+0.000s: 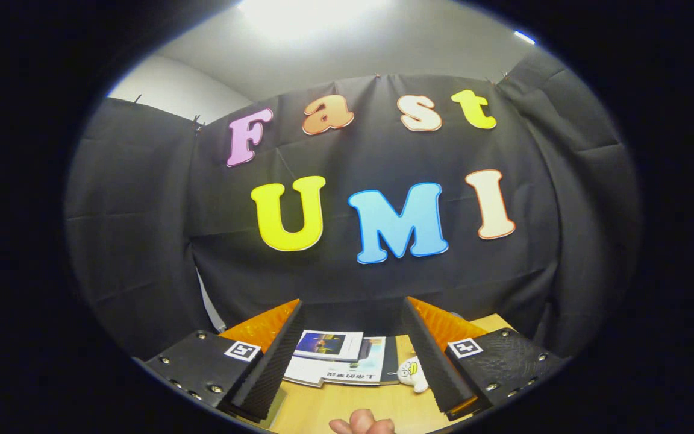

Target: Open the storage box then place both shoes into the box .Put the left shoe in first, then the right shoe, with the right side of both shoes facing outward in a uniform manner.

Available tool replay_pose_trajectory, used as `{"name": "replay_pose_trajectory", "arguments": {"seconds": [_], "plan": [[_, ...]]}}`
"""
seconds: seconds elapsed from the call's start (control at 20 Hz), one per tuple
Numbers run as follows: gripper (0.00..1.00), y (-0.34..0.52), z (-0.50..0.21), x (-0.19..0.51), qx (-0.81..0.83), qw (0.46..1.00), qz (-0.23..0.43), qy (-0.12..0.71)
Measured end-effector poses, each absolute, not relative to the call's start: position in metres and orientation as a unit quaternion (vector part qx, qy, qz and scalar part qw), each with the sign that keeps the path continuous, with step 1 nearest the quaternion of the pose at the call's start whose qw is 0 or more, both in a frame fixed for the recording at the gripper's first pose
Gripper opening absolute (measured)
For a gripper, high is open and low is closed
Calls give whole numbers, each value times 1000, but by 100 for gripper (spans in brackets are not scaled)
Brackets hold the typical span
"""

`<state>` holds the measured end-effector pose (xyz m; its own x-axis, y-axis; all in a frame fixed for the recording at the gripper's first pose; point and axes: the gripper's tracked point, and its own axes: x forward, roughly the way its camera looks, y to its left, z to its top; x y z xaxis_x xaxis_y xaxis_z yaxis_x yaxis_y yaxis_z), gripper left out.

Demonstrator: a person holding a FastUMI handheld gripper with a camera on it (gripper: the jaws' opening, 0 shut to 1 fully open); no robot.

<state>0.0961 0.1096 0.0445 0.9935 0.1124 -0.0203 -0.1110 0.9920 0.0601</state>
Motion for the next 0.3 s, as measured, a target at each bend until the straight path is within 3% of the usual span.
{"name": "replay_pose_trajectory", "arguments": {"seconds": [0.3], "plan": [[98,81,39,99,23,999,49,6]]}}
